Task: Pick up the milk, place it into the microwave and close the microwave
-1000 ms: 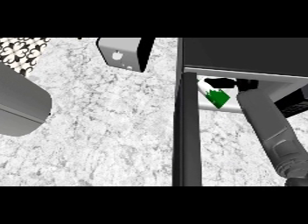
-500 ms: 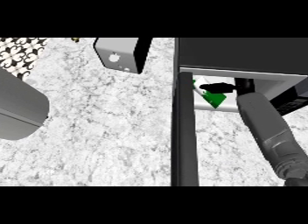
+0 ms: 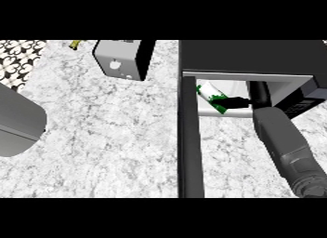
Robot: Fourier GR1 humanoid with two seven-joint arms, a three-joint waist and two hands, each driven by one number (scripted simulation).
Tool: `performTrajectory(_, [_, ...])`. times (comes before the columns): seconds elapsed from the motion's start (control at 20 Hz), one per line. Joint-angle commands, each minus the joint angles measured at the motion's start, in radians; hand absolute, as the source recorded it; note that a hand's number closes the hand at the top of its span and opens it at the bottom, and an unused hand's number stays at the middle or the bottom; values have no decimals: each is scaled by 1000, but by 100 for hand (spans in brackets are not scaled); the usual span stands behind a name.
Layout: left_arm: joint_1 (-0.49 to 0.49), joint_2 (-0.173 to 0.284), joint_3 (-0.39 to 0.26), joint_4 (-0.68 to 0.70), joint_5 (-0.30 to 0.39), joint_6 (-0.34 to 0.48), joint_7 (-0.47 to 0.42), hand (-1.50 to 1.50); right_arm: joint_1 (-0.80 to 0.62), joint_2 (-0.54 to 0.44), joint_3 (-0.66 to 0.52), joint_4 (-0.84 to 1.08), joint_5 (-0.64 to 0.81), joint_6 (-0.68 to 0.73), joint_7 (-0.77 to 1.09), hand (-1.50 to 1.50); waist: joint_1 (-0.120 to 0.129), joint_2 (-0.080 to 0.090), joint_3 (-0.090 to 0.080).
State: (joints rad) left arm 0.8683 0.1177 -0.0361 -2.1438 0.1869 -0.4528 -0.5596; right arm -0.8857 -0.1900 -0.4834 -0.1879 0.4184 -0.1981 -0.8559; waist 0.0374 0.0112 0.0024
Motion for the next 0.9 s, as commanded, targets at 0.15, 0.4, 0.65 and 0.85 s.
performTrajectory(0.15, [-18,-43,-94,-42,-98,36,59,-150,130,5,13,-50,-36,133,-65,-150,-44,-15,-2])
performTrajectory(0.4, [-77,-71,-169,-42,-161,63,117,-150,214,74,45,-141,-53,176,-72,-150,-65,-22,-3])
performTrajectory(0.65, [-101,-86,-251,-57,-222,80,184,-150,357,85,69,-252,-72,228,-83,-150,-78,-26,-4])
performTrajectory(0.85, [-143,-76,-286,-39,-238,71,258,150,464,115,104,-371,-94,327,-77,-150,-90,-29,-5])
